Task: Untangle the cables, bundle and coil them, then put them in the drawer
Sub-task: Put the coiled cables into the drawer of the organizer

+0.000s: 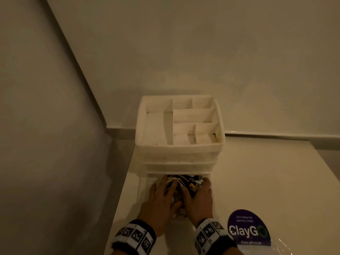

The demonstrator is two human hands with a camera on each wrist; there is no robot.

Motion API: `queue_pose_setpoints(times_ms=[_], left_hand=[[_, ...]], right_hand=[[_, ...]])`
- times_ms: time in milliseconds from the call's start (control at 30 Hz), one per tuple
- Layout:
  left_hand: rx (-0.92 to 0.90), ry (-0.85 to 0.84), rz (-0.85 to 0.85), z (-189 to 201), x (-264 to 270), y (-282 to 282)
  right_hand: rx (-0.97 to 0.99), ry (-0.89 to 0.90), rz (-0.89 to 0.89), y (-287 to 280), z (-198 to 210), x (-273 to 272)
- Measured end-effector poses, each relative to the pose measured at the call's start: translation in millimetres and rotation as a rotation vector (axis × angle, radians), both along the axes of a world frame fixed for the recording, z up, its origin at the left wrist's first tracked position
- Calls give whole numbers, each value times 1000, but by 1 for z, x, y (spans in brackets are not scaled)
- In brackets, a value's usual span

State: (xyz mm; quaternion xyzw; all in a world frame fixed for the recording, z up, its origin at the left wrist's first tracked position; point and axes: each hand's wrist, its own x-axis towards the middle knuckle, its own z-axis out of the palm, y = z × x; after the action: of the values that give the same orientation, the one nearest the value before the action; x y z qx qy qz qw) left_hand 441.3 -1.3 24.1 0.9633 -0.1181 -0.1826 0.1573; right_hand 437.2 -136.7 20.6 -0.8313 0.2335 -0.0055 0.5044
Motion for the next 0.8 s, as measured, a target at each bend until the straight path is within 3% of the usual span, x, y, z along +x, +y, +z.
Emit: queue_pose_setpoints(times_ms=[67, 167, 233, 300, 600, 800], left_hand=[[35, 15, 12, 1, 1, -6], [77, -8, -3, 1, 0, -8], [87, -18, -16, 0, -2, -8], [95, -17, 1, -2, -3, -11], [39, 57, 93, -12, 7, -16], [-40, 81, 189, -10, 10, -20]], right_hand=[[-103, -96, 125, -5, 7, -10], [-393, -126, 458, -14, 13, -24], [-605, -161, 545, -19, 8, -26], [-687, -101, 586, -25, 4, -24], [-813, 286, 769, -39, 3, -14], [-724, 167, 704, -36, 1, -19]])
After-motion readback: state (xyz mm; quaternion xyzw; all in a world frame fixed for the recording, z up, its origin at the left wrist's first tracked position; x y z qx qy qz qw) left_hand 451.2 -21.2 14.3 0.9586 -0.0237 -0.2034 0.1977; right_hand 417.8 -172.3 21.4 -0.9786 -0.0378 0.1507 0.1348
